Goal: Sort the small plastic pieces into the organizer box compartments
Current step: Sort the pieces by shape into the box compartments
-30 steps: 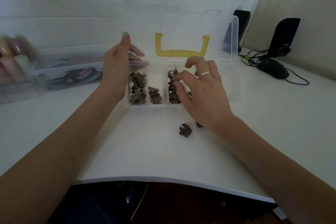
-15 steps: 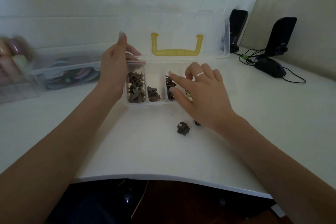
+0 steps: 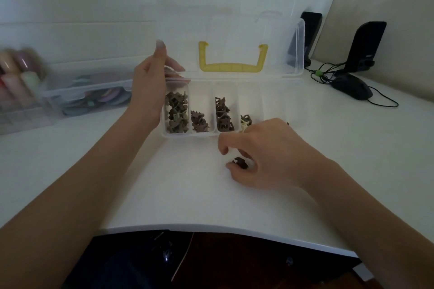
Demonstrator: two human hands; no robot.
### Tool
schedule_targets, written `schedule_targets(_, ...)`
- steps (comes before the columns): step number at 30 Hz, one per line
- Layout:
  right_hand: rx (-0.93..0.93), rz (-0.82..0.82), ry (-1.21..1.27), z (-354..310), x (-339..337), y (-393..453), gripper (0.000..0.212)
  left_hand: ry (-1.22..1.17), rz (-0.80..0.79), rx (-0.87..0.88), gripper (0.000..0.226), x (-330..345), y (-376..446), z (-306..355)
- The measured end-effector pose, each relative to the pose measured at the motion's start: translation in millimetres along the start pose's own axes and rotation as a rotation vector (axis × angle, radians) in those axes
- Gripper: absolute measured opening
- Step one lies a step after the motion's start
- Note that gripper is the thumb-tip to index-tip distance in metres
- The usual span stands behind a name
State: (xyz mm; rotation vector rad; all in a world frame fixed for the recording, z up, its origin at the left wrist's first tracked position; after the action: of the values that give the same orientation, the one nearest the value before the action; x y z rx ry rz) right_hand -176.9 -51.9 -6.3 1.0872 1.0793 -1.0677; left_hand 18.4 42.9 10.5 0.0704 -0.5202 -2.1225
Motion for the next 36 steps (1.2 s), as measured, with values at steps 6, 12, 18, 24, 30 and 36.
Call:
schedule_targets(6,-0.006,-0.05,0.019,-2,-3,-1,0.009,0.025,0.003,0.007,0.052,1,-1,2)
schedule_targets(12,-0.01,0.113,0.228,-1,-4,1,0.007,0.031,-0.001,0.0,0.052,0,-1,1)
schedule_targets(18,0.248,0.549,0.247,11,-13,-3,0.01,0.026,-0.005,-0.014,0.051,1,-1,3)
schedule_targets(24,0.332,0.626,0.325,24,-11,-3,0.012,0.026,-0.019,-0.019,0.051,1,-1,5)
schedule_targets(30,0.205,0.611,0.349,7,-11,14,0.014,0.021,-0.006,-0.042,0.053,2,0,3)
schedule_targets(36,-0.04,0.71,-0.03,-23,-17,60,0.01,-0.042,0.011,-0.06,0.061,0,3,1)
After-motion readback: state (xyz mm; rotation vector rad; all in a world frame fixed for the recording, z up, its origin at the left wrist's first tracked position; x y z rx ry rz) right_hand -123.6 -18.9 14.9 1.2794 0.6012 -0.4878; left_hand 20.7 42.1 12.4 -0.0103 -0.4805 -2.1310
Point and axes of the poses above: each hand's wrist, its own y-axis towards the middle knuckle, its own x-axis out of the palm, z = x × y, the point moved 2 cm from there along y, towards the middle knuckle, and after that the axes turned 11 degrees about -z, right-handed, at the moved point
